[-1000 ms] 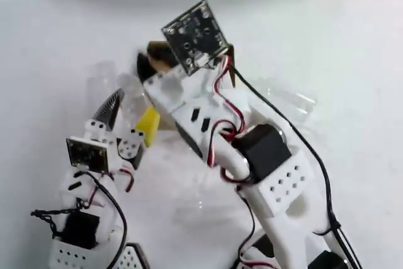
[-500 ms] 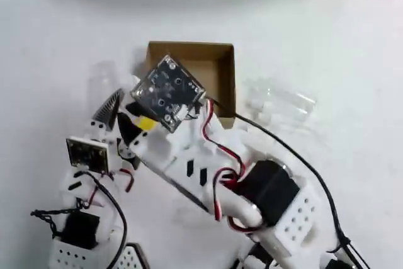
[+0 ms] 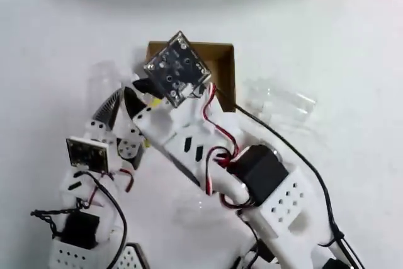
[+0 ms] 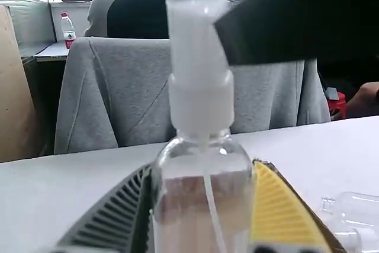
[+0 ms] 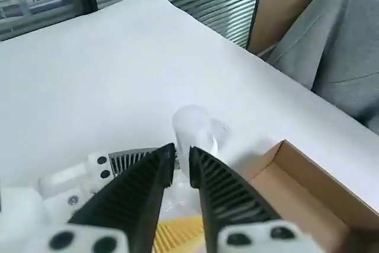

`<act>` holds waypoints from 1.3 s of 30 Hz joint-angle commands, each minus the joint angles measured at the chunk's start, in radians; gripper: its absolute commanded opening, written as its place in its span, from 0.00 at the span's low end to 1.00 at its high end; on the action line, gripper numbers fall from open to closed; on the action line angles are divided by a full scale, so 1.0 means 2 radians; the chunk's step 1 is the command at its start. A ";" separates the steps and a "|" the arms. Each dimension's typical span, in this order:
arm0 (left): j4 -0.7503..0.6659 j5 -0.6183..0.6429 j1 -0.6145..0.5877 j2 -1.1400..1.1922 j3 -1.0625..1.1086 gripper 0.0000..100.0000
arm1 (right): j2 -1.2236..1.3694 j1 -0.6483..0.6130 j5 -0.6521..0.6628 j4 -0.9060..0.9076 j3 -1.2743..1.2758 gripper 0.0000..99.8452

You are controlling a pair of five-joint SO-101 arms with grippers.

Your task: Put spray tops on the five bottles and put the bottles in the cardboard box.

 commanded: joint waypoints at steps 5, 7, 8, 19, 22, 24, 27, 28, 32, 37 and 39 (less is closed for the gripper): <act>0.000 -0.005 0.003 -0.010 -0.006 0.02 | -0.023 0.006 -0.005 0.005 -0.004 0.02; 0.000 -0.005 0.003 -0.010 -0.006 0.02 | -0.020 0.005 -0.005 0.005 -0.002 0.02; 0.000 -0.005 0.002 -0.010 -0.006 0.02 | -0.020 0.005 -0.005 0.004 -0.002 0.02; 0.011 -0.002 0.002 -0.010 -0.005 0.02 | -0.076 0.070 0.000 0.084 0.018 0.02; 0.016 -0.001 0.001 -0.007 -0.023 0.02 | -0.092 0.084 0.000 0.086 0.067 0.02; 0.038 0.000 0.001 -0.007 -0.040 0.02 | -0.101 0.089 0.000 0.082 0.107 0.02; 0.058 0.013 0.001 -0.007 -0.056 0.02 | -0.116 0.090 0.001 0.062 0.160 0.02; 0.057 0.021 0.001 -0.007 -0.056 0.02 | -0.122 0.089 0.001 0.053 0.176 0.02; 0.057 0.031 0.001 -0.007 -0.058 0.02 | -0.149 0.087 0.001 0.007 0.229 0.02; 0.060 0.031 0.002 0.001 -0.071 0.02 | -0.173 0.086 0.001 -0.036 0.289 0.02; 0.060 0.031 0.004 0.030 -0.087 0.02 | -0.179 0.087 0.000 -0.063 0.316 0.02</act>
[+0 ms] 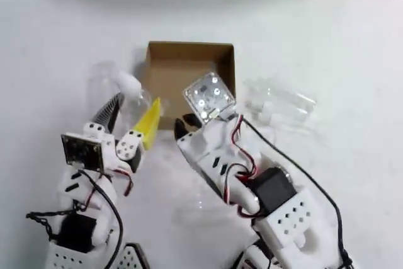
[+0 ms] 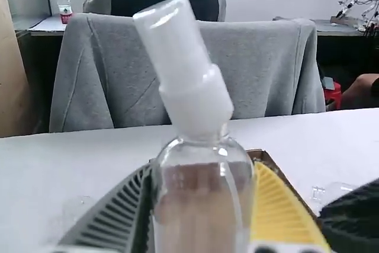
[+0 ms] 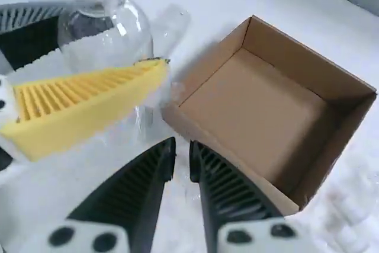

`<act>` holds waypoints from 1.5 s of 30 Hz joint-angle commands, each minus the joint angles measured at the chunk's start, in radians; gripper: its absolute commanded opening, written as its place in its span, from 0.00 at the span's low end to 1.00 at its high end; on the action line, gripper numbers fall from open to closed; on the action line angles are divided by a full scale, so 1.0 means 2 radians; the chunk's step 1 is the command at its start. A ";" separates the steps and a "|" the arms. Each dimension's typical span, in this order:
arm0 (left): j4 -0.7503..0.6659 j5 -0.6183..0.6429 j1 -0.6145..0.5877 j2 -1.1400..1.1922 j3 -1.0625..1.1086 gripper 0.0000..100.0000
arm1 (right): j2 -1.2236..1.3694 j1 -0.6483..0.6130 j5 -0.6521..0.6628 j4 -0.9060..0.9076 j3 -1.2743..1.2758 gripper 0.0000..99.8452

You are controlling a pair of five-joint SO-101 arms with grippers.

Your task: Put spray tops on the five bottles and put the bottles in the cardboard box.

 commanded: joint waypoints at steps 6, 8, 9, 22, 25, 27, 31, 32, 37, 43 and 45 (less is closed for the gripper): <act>-0.002 0.007 0.003 0.185 -0.129 0.02 | -0.038 0.003 -0.005 -0.129 0.097 0.02; -0.002 0.007 0.002 0.231 -0.155 0.02 | -0.046 0.000 -0.005 -0.148 0.117 0.02; -0.002 0.007 0.002 0.252 -0.166 0.02 | -0.051 -0.009 -0.005 -0.155 0.127 0.02; -0.006 0.070 0.006 0.309 -0.189 0.02 | -0.121 -0.117 -0.055 -0.381 0.297 0.02; -0.006 0.070 0.007 0.303 -0.183 0.02 | -0.110 -0.125 -0.055 -0.439 0.327 0.02; -0.005 0.070 0.007 0.294 -0.183 0.02 | -0.094 -0.125 -0.054 -0.467 0.338 0.02; 0.024 0.070 0.018 0.268 -0.183 0.02 | -0.040 -0.122 -0.054 -0.507 0.338 0.02; 0.031 0.069 0.024 0.260 -0.183 0.02 | -0.026 -0.122 -0.054 -0.521 0.338 0.02; 0.068 0.068 0.031 0.223 -0.183 0.02 | 0.016 -0.106 -0.051 -0.564 0.338 0.02; 0.078 0.029 0.031 0.206 -0.173 0.02 | 0.017 -0.054 -0.054 -0.585 0.338 0.02; 0.076 0.028 0.031 0.206 -0.170 0.02 | 0.017 -0.046 -0.054 -0.585 0.338 0.02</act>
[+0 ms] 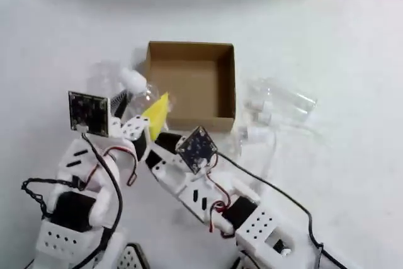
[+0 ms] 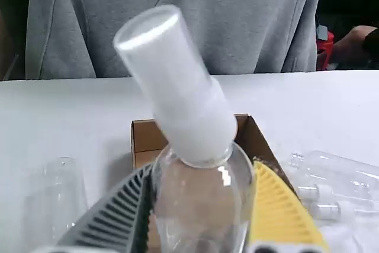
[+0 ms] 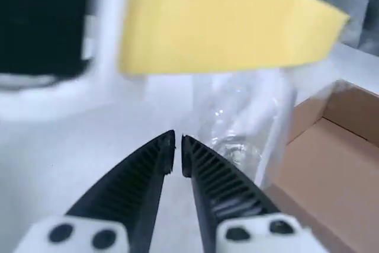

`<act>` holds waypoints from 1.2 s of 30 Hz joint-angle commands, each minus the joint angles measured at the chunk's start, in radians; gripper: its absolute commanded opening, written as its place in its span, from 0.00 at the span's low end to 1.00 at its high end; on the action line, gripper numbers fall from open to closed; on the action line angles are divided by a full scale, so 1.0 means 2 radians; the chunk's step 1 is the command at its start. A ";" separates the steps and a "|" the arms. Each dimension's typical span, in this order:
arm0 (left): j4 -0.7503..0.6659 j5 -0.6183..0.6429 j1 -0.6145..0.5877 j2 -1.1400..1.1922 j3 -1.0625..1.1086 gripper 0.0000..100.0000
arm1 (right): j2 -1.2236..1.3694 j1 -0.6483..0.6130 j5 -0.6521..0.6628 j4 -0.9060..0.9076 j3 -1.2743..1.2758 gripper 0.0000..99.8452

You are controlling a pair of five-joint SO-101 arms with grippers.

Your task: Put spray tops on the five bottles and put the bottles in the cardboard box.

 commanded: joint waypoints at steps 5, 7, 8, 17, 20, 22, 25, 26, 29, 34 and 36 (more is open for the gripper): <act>0.009 -0.015 0.010 -0.010 -0.008 0.02 | 0.002 0.048 -0.004 -0.016 -0.006 0.02; 0.008 -0.015 0.007 -0.010 -0.008 0.02 | 0.002 0.052 -0.002 -0.013 -0.005 0.02; 0.008 -0.015 0.007 -0.010 -0.008 0.02 | 0.002 0.053 -0.002 -0.012 -0.003 0.02; -0.060 -0.013 -0.010 -0.006 0.021 0.02 | 0.002 0.054 0.041 0.063 -0.006 0.02; -0.088 -0.014 -0.029 0.026 0.015 0.02 | 0.002 0.062 0.043 0.076 -0.006 0.02; -0.100 -0.014 -0.038 0.071 -0.008 0.02 | 0.003 0.068 0.041 0.076 -0.006 0.02; -0.120 -0.012 -0.047 0.158 -0.055 0.02 | 0.005 0.079 0.041 0.076 -0.006 0.02; -0.129 -0.013 -0.047 0.186 -0.071 0.02 | 0.005 0.084 0.041 0.076 -0.006 0.02; -0.159 -0.012 -0.047 0.257 -0.110 0.02 | 0.003 0.101 0.041 0.076 -0.006 0.02; -0.223 -0.015 -0.043 0.336 -0.147 0.02 | 0.002 0.141 0.041 0.073 -0.007 0.02; -0.259 -0.015 -0.043 0.360 -0.153 0.02 | 0.003 0.161 0.041 0.076 -0.015 0.02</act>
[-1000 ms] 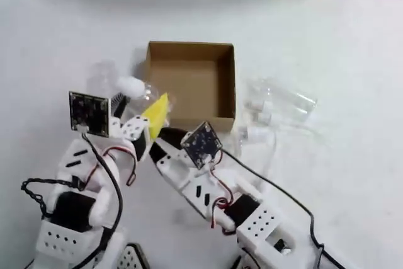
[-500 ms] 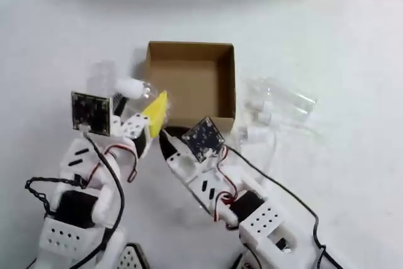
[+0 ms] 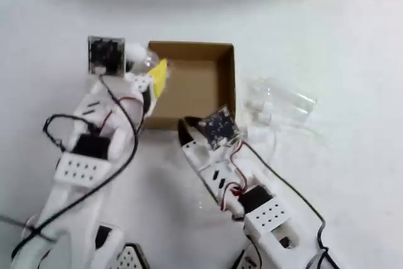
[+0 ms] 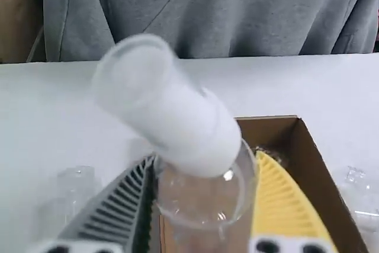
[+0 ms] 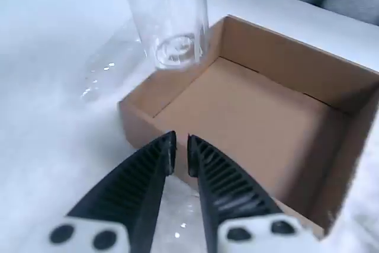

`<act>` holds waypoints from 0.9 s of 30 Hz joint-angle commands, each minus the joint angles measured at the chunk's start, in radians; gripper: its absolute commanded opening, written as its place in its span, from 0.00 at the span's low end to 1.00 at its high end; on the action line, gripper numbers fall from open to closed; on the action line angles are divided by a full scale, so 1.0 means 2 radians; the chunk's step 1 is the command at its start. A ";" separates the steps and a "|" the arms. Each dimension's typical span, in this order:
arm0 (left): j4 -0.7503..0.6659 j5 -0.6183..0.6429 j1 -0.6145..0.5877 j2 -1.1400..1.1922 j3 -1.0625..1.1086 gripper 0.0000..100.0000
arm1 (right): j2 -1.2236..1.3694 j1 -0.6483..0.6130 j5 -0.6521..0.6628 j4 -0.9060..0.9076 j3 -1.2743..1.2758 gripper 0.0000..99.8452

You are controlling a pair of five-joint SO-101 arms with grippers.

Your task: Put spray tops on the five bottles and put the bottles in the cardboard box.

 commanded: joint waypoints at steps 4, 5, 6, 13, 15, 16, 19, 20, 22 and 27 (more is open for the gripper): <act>-0.151 -0.005 0.007 0.082 -0.049 0.02 | 0.002 0.098 -0.028 -0.003 -0.036 0.02; -0.164 -0.005 0.010 0.095 -0.049 0.02 | 0.003 0.117 -0.044 -0.003 -0.043 0.02; -0.175 -0.010 0.016 0.107 -0.049 0.02 | 0.003 0.137 -0.058 -0.003 -0.051 0.02; -0.186 -0.078 0.047 0.210 -0.101 0.02 | 0.004 0.197 -0.071 -0.003 -0.067 0.02; -0.184 -0.078 0.045 0.237 -0.124 0.02 | 0.004 0.198 -0.071 -0.003 -0.068 0.02; -0.184 -0.078 0.043 0.249 -0.136 0.02 | 0.007 0.197 -0.071 -0.003 -0.068 0.02; -0.183 -0.078 0.033 0.275 -0.162 0.02 | 0.040 0.194 -0.071 -0.001 -0.081 0.02; -0.183 -0.078 0.032 0.283 -0.167 0.02 | 0.060 0.194 -0.071 -0.002 -0.088 0.02; -0.183 -0.078 0.030 0.293 -0.171 0.02 | 0.102 0.194 -0.071 -0.003 -0.107 0.02; -0.187 -0.078 0.019 0.313 -0.176 0.02 | 0.161 0.194 -0.071 -0.001 -0.138 0.02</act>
